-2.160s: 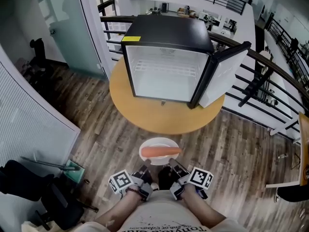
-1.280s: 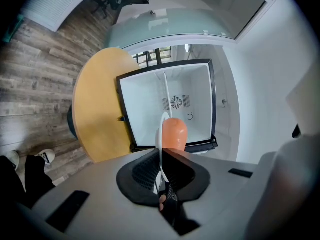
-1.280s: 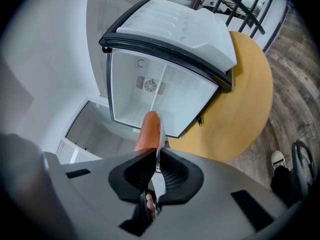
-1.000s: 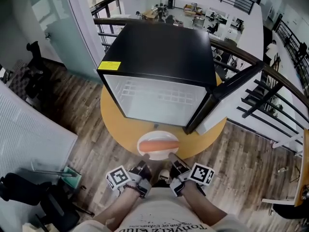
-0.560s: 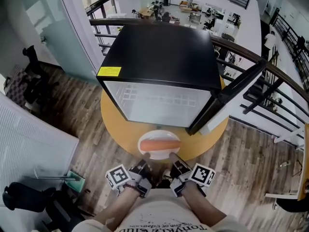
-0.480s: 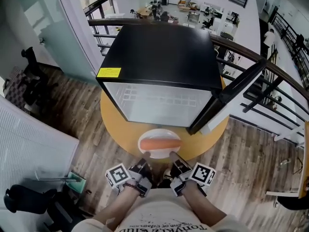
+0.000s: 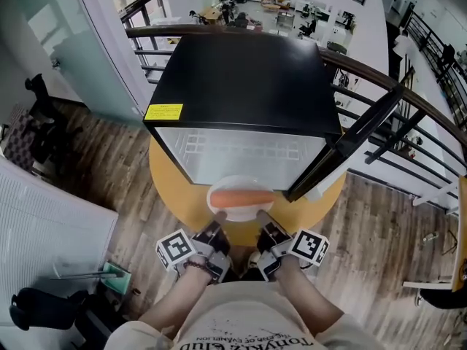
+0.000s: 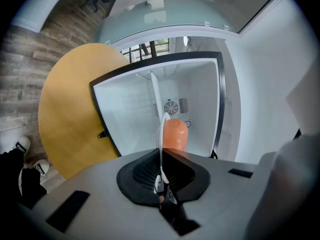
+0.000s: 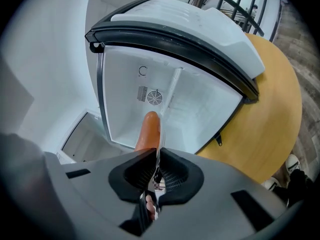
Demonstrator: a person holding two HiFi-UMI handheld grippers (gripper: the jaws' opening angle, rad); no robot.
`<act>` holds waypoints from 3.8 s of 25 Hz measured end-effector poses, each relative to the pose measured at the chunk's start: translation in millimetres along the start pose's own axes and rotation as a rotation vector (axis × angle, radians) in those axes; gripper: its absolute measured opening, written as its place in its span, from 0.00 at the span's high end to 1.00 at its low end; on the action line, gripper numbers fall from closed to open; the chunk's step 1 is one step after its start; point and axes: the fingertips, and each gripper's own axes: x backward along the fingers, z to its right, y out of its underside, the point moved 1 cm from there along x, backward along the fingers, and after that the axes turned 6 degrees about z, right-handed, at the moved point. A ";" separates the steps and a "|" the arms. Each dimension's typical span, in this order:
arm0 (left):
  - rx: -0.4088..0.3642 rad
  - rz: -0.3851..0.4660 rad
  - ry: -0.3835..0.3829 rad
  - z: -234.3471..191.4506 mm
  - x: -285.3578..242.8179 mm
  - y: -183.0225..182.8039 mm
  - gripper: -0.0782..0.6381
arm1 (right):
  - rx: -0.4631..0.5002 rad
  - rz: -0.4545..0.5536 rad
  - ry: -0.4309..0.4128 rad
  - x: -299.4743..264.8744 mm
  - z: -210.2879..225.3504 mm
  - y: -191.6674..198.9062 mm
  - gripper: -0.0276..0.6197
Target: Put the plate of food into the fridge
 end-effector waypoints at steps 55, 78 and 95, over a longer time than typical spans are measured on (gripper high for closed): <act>0.052 0.012 -0.079 1.8 -135.5 -88.2 0.85 | -0.008 0.106 0.089 -128.5 4.9 -92.3 0.89; -0.044 0.000 -0.080 9.7 -155.6 -108.9 0.85 | 0.142 0.115 0.167 -151.0 -4.8 -104.6 0.86; -0.105 -0.010 -0.098 12.0 -157.0 -114.3 0.76 | 0.347 0.046 0.287 -151.7 -2.9 -110.5 0.78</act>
